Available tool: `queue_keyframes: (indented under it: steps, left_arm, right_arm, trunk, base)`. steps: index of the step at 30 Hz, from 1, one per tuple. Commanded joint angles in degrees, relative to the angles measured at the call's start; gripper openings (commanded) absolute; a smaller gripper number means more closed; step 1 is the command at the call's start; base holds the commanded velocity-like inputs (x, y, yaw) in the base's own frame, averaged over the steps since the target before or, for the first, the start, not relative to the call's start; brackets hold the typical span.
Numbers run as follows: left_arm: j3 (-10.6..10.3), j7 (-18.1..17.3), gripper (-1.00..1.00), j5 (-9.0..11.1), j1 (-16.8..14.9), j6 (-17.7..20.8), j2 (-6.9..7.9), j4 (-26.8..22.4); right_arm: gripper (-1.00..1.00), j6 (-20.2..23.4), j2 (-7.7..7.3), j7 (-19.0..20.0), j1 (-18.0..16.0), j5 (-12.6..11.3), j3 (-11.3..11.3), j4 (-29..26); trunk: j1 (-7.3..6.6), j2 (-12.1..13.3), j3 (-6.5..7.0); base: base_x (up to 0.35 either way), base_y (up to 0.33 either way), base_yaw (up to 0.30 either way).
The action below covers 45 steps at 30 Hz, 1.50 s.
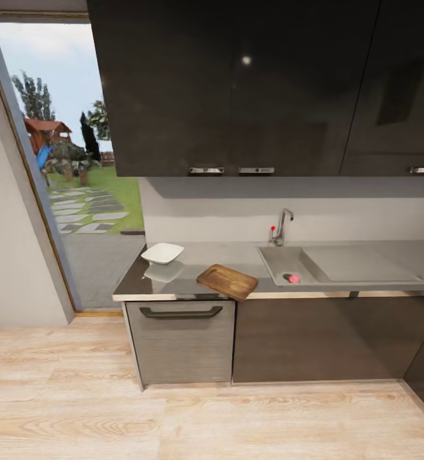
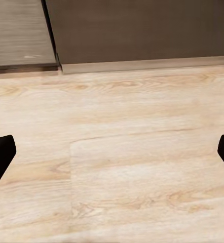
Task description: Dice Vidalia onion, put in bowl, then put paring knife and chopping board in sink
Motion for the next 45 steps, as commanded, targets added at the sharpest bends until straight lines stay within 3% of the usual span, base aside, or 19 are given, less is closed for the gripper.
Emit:
queue_keyframes:
  steps: [1, 21, 27, 31, 33, 36, 45]
  left_arm:
    - [0.07, -0.03, 1.0, 0.05, 0.04, -0.08, -0.01, -0.05]
    - [0.11, -0.04, 1.0, 0.0, 0.04, -0.08, -0.01, 0.87]
    - [0.07, -0.04, 1.0, 0.0, 0.04, -0.08, -0.01, 1.29]
    - [0.07, -0.04, 1.0, 0.04, 0.04, -0.08, -0.01, 1.35]
    - [0.06, -0.04, 1.0, 0.05, 0.04, -0.08, -0.01, 1.4]
    - [0.06, -0.04, 1.0, 0.05, 0.04, -0.08, -0.01, 1.53]
    - [0.15, -0.04, 1.0, -0.03, 0.04, -0.08, -0.01, 2.52]
  right_arm:
    - [1.0, -0.17, 0.03, -0.14, -0.01, -0.03, 0.01, 0.07]
    - [1.0, -0.06, 0.03, -0.12, -0.01, 0.14, 0.14, -0.3]
    - [1.0, 1.48, 0.04, -1.75, -0.01, 0.28, 0.08, -6.83]
    - [1.0, 9.24, 0.09, -5.34, -0.01, 0.31, 0.12, -16.54]
    - [1.0, 16.96, 0.12, -7.65, -0.01, 0.32, 0.14, -24.17]
    - [1.0, 23.8, 0.12, -9.22, -0.01, 0.32, 0.15, -31.82]
    - [1.0, 38.86, 0.15, -12.55, -0.34, 0.33, 0.23, -52.94]
  trunk:
    - [0.03, -0.02, 0.0]
    - [0.03, -0.02, 0.0]
    - [0.03, -0.02, 0.0]
    - [0.03, -0.02, 0.0]
    - [0.03, -0.02, 0.0]
    - [0.03, -0.02, 0.0]
    - [0.03, -0.02, 0.0]
  base:
    - [0.086, -0.139, 0.0]
    - [0.122, -0.161, 0.0]
    - [0.014, -0.016, 0.0]
    - [0.002, -0.003, 0.0]
    - [0.0, -0.001, 0.0]
    - [0.0, 0.0, 0.0]
    - [0.0, 0.0, 0.0]
